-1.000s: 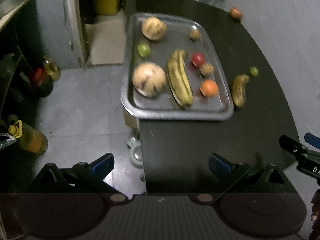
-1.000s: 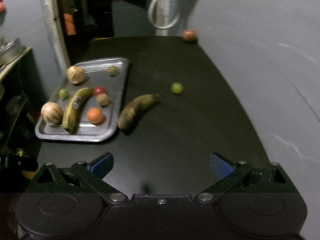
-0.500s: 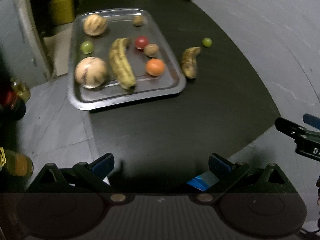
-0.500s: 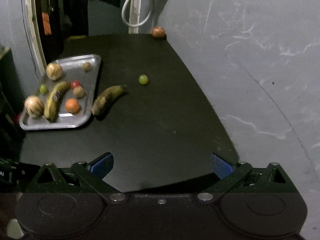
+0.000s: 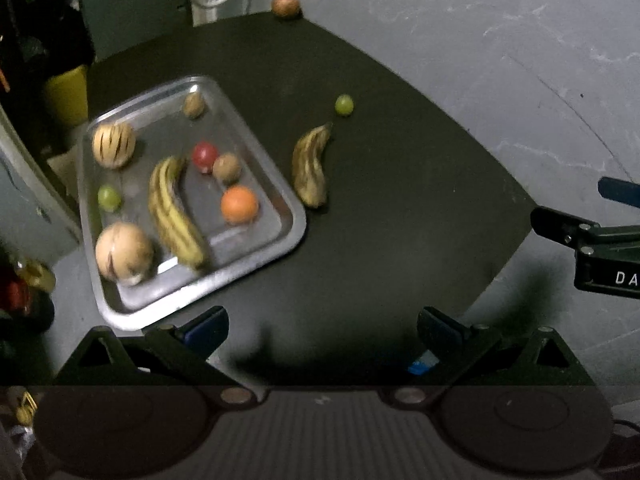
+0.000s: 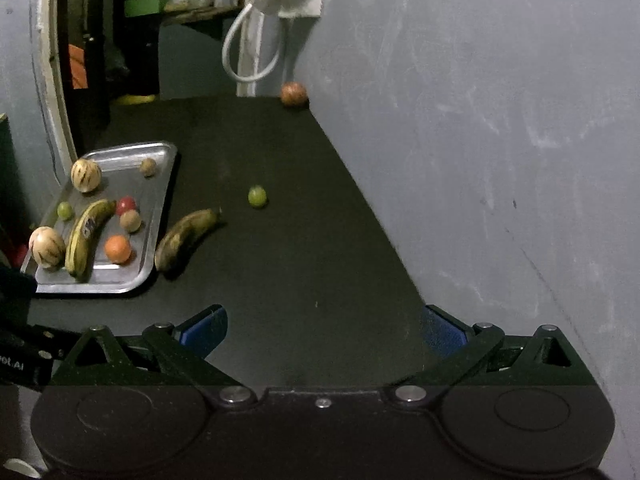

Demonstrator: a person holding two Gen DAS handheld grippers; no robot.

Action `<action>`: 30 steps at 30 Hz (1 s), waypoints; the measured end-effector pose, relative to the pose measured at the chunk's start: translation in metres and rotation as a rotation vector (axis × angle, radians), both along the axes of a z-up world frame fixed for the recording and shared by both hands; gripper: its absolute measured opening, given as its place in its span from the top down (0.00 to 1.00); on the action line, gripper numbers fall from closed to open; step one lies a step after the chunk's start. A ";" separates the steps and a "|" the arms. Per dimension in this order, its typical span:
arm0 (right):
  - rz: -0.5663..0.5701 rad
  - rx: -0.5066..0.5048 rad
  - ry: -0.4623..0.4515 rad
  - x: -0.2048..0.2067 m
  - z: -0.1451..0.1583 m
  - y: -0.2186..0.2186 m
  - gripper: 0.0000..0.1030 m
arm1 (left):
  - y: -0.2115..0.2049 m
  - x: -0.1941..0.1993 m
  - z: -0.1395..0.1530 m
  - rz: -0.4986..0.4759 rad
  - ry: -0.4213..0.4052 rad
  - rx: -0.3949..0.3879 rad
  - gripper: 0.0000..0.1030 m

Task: Organize fruits
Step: 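Move the left tool to the banana on the table while the right tool approaches the green fruit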

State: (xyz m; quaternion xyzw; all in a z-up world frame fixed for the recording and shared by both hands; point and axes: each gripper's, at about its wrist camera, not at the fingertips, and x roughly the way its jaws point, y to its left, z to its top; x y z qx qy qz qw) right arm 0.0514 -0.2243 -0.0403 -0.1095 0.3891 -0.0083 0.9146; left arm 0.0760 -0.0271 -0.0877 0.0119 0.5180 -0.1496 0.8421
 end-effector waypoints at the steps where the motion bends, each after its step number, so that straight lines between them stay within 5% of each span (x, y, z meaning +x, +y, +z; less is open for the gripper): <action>1: 0.017 -0.014 -0.009 0.004 0.001 0.001 0.01 | -0.002 0.003 0.002 -0.001 -0.007 0.001 0.01; 16: 0.523 -0.233 0.105 0.107 0.004 0.025 0.01 | -0.009 0.066 0.006 0.019 -0.067 0.044 0.01; 23: 0.513 -0.238 0.142 0.164 -0.014 0.027 0.01 | -0.009 0.088 0.001 0.022 -0.081 0.086 0.01; 30: 0.370 -0.088 0.181 0.209 -0.034 0.018 0.01 | -0.020 0.103 -0.001 -0.060 -0.175 0.127 0.01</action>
